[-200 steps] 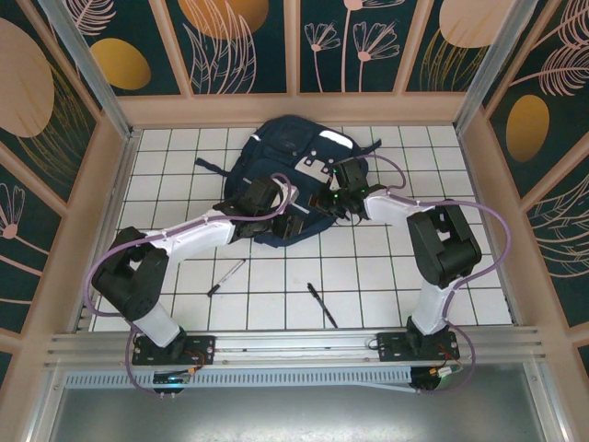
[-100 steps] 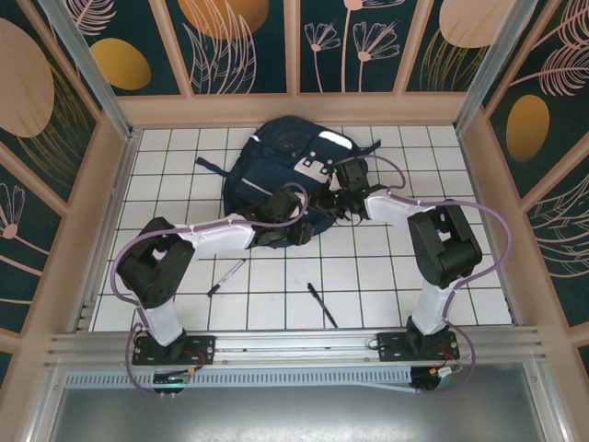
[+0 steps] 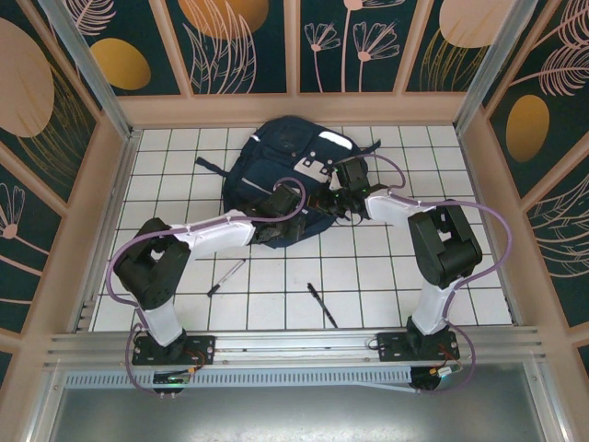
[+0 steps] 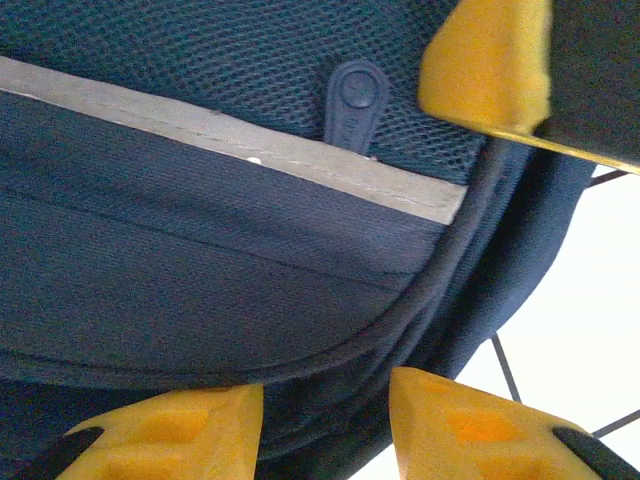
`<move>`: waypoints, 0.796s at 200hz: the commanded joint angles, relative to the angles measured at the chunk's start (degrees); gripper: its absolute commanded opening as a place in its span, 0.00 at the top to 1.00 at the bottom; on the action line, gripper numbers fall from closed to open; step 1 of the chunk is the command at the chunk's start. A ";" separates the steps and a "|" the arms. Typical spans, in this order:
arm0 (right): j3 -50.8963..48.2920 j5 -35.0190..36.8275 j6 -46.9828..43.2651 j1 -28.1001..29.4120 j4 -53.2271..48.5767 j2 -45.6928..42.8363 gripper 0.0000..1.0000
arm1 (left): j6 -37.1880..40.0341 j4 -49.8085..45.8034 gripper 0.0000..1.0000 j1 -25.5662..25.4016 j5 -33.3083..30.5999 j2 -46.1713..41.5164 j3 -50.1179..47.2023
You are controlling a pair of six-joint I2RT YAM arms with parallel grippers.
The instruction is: Pack the student bag
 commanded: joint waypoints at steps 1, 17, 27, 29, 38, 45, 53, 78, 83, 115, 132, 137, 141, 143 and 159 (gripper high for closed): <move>1.09 -4.53 -1.90 0.36 -2.34 -1.36 1.00 | -1.88 -0.66 0.60 1.02 -4.42 0.73 0.43; 1.20 -4.54 -2.04 0.40 -2.52 -1.47 1.00 | -2.24 -0.73 0.56 0.99 -4.88 1.25 0.25; 1.20 -4.54 -2.13 0.41 -2.61 -1.48 1.00 | -2.03 -1.40 0.55 1.04 -5.71 1.58 0.58; 1.27 -4.54 -2.14 0.39 -2.65 -1.45 1.00 | -1.93 -1.43 0.55 0.96 -5.81 1.52 0.59; 1.37 -4.69 -2.31 0.36 -2.89 -1.48 1.00 | -1.42 -0.91 0.55 1.03 -6.14 0.60 0.28; 1.46 -4.88 -2.53 0.37 -3.01 -1.40 1.00 | -0.88 -0.28 0.55 1.02 -6.21 -0.41 -0.09; 1.55 -4.93 -2.79 0.36 -3.24 -1.31 1.00 | -0.18 -0.38 0.55 1.01 -7.20 -1.53 -0.07; 1.53 -5.32 -2.91 0.40 -3.31 -1.06 1.00 | 4.16 0.22 0.54 0.99 -6.57 -3.13 0.37; 1.55 -5.48 -2.93 0.44 -3.25 -1.01 1.00 | 5.39 0.31 0.54 1.02 -6.23 -3.12 0.49; 2.10 -6.62 -2.67 0.38 -2.88 -0.69 1.00 | 11.52 2.19 0.50 1.03 -3.48 0.61 1.07; 2.51 -7.33 -2.67 0.45 -3.05 -0.49 1.00 | 13.74 1.93 0.50 1.03 -4.80 3.40 2.08; 2.50 -7.35 -2.73 0.46 -3.05 -0.55 1.00 | 14.15 1.67 0.49 1.04 -5.60 4.25 2.46; 2.49 -7.35 -2.75 0.44 -3.07 -0.62 1.00 | 14.47 1.44 0.49 1.03 -6.12 4.87 2.79; 2.38 -7.35 -2.71 0.44 -3.08 -0.64 1.00 | 14.59 1.35 0.49 1.03 -6.31 5.13 2.90; 2.10 -7.34 -3.23 0.47 -3.24 -0.99 1.00 | 15.90 1.54 0.51 1.00 -6.22 6.59 3.40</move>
